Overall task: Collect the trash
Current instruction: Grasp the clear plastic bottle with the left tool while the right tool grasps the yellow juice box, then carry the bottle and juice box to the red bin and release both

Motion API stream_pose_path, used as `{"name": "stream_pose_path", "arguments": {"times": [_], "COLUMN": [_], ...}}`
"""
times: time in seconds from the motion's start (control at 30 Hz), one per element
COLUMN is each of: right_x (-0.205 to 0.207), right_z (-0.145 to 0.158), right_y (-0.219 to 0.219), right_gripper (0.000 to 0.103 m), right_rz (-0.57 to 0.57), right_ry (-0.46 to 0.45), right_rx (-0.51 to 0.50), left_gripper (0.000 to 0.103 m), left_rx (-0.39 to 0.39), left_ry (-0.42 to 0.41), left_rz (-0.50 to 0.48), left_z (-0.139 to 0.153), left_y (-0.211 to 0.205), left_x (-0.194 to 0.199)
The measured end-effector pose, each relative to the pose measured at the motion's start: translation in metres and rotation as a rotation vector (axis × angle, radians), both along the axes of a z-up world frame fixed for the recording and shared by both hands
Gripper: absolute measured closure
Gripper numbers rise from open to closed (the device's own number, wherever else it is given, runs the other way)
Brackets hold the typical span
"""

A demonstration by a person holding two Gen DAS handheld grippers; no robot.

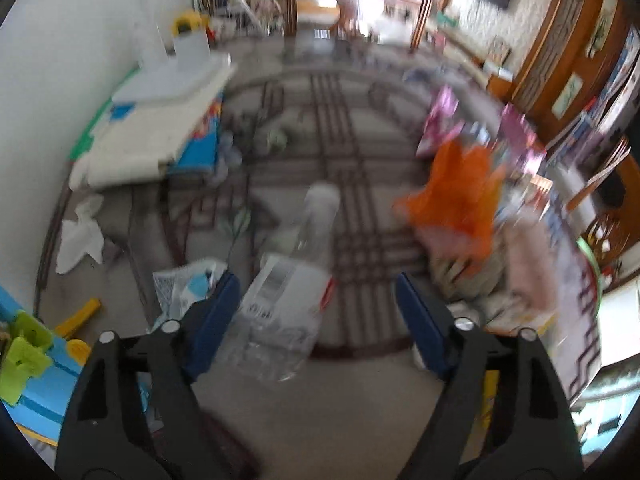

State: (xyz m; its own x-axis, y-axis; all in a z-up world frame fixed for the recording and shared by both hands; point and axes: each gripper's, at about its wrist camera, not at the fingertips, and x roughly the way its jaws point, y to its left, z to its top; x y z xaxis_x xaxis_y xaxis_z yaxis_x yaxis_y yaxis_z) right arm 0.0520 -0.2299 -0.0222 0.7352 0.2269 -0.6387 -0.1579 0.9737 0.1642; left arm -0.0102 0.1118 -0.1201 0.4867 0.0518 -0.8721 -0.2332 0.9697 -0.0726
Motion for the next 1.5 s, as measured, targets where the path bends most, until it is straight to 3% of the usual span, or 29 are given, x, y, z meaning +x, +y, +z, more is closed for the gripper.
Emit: {"name": "stream_pose_path", "arguments": {"times": [0.3,0.37,0.5,0.63,0.7,0.93,1.13,1.3,1.4,1.5], "right_x": [0.004,0.006,0.003,0.0,-0.002,-0.056,-0.06,-0.057,-0.055,-0.05], "right_z": [-0.017,-0.026,-0.04,-0.058,-0.065,-0.09,-0.113,-0.116,-0.114,-0.086], "right_y": [0.018,0.025,0.039,0.053,0.059,0.108,0.12,0.122,0.12,0.107], "right_gripper": [0.007,0.007,0.007,0.027,0.035,0.035,0.036,0.067,0.067,0.067], "right_rz": [0.107,0.16,0.259,0.335,0.374,0.593,0.571,0.59,0.599,0.6], "right_ry": [0.106,0.168,0.23,0.311,0.355,0.444,0.5,0.515,0.519,0.445], "right_rx": [-0.027,-0.026,-0.016,0.004,0.02,-0.092,-0.098,-0.085,-0.071,0.009], "left_gripper": [0.027,0.04,0.05,0.05,0.051,0.051,0.051,0.051,0.051,0.051], "left_rx": [0.034,0.031,0.038,0.02,-0.002,-0.074,-0.095,-0.098,-0.102,-0.113], "left_ry": [0.079,0.101,0.125,0.113,0.099,0.012,-0.08,-0.125,-0.137,-0.158], "left_rz": [-0.069,-0.047,-0.024,-0.006,0.014,0.07,0.078,0.059,0.051,0.041], "left_z": [-0.029,-0.035,-0.043,-0.042,-0.039,-0.015,0.016,0.033,0.038,0.046], "left_y": [0.002,0.006,0.008,0.011,0.012,0.01,-0.005,-0.018,-0.022,-0.026], "left_x": [0.034,0.042,0.048,0.047,0.044,0.026,0.017,0.019,0.021,0.019]}}
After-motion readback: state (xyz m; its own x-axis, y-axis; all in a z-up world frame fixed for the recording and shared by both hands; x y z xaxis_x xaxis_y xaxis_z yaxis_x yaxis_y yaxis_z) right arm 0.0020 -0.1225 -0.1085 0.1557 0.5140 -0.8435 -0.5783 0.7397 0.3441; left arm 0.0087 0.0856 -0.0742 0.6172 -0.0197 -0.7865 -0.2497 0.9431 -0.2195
